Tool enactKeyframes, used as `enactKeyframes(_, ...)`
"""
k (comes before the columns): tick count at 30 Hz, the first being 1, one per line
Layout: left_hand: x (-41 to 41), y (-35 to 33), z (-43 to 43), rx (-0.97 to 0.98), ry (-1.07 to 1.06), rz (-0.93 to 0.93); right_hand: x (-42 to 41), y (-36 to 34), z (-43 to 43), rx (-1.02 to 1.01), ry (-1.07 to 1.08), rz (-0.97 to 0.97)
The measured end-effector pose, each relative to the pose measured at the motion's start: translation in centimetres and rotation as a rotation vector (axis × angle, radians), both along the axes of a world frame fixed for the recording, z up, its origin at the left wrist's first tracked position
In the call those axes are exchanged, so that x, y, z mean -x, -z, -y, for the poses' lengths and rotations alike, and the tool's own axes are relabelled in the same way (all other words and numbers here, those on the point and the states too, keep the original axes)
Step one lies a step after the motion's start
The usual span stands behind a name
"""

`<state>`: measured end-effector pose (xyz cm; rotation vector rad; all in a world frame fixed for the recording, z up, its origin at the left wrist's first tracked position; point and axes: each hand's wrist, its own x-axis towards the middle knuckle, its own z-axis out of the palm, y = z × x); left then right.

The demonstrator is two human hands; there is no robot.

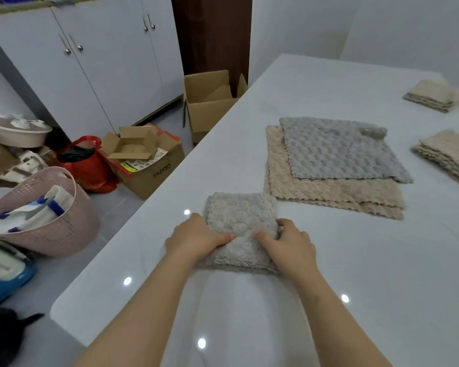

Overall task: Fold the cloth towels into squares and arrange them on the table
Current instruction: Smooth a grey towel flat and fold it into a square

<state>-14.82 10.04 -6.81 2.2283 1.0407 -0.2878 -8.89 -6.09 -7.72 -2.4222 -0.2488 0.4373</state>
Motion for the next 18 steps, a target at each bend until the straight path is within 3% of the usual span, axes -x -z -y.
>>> enactKeyframes(3,1.3,-0.8,0.9,0.264,-0.042,0.02,1.0,-1.0,0.9,-0.181,0.07,-0.259)
enactKeyframes(8,3.2,-2.7,4.0,0.655,-0.24,0.259,2.0,-3.5,3.7,-0.554,0.223,-0.61)
enactKeyframes(13,3.6,-4.3,9.4,0.723,-0.318,0.365,1.8,-4.9,8.5,-0.676,0.18,-0.682)
enactKeyframes(18,4.0,-5.0,17.8,0.741,-0.417,0.474,0.5,-5.7,15.9,-0.663,0.043,-0.711)
